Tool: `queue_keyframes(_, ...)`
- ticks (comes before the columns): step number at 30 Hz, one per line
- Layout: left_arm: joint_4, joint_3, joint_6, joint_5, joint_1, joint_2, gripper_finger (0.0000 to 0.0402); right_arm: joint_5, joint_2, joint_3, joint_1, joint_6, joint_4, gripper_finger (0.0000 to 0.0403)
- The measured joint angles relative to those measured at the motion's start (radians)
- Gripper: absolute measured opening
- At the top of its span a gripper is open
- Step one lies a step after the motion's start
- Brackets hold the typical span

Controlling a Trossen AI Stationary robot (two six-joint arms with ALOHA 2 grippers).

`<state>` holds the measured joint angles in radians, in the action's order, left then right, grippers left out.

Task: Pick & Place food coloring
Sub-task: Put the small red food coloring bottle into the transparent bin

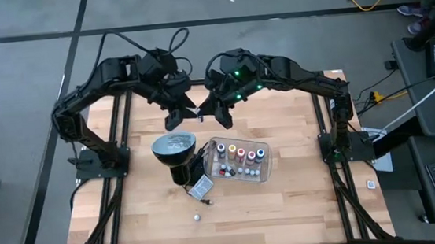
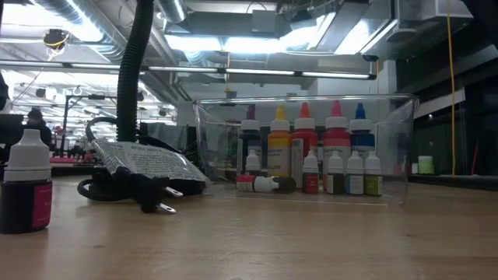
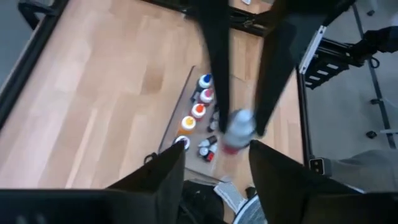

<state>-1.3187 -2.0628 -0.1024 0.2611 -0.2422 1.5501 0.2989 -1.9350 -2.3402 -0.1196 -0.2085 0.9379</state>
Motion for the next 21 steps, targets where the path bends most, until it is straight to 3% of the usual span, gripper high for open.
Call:
queue_keyframes(5,-0.039,0.000,-0.005,-0.006,-0.046,-0.027,0.0227,-0.085,0.015,-0.011,0.019,0.000,0.079,0.0054)
queue_keyframes(10,-0.057,0.000,0.005,-0.018,-0.098,-0.045,0.0272,-0.290,0.037,-0.012,0.072,-0.022,0.187,0.0053)
queue_keyframes(21,-0.038,0.000,0.073,-0.064,-0.180,-0.089,0.0285,-0.666,0.052,-0.003,0.261,-0.184,0.324,0.0052)
